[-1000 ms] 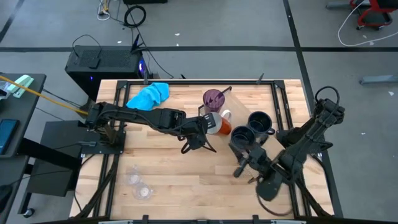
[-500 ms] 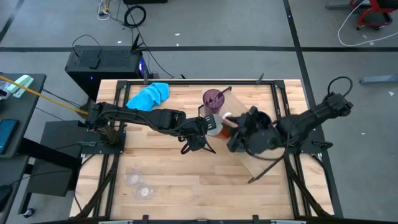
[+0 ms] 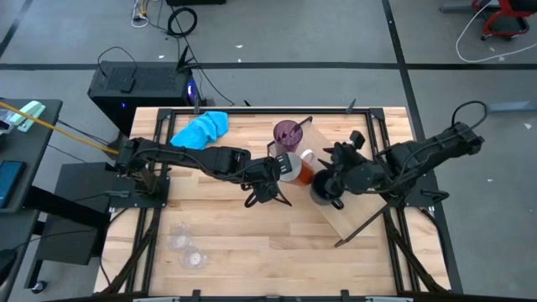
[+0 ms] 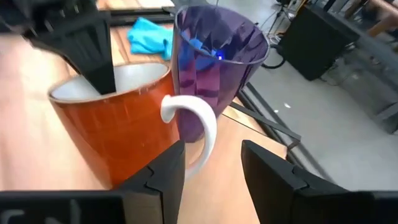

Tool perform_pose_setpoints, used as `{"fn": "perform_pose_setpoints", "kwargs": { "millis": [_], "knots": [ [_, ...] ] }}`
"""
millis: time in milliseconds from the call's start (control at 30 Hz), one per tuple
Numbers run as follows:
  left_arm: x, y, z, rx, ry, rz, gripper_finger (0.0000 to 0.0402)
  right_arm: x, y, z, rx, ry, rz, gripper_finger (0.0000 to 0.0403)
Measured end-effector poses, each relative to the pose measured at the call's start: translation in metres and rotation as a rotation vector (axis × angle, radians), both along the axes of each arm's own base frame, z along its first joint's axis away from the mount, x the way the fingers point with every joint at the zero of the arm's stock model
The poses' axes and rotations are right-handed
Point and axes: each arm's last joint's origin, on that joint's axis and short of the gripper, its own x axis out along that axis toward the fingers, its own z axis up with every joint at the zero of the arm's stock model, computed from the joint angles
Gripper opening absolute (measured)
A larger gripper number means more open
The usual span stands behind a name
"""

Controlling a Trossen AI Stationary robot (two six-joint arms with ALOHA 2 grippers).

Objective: Stack small to large cups/mugs on shelf
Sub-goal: Put the orange mug on the shelf

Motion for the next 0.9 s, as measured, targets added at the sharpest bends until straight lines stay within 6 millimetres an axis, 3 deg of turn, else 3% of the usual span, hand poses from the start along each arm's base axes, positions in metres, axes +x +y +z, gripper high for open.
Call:
{"fn": "perform_pose_setpoints", "kwargs": {
  "millis": [400,900],
  "knots": [
    [0.000,0.000,0.000,0.000,0.000,0.000,0.0031,0.008,-0.014,-0.003,-0.085,0.089,-0.009,0.0217],
    [-0.001,0.000,0.000,-0.003,0.006,0.002,0.0039,0.017,-0.021,-0.021,-0.105,0.126,-0.030,0.0207]
  ]
}}
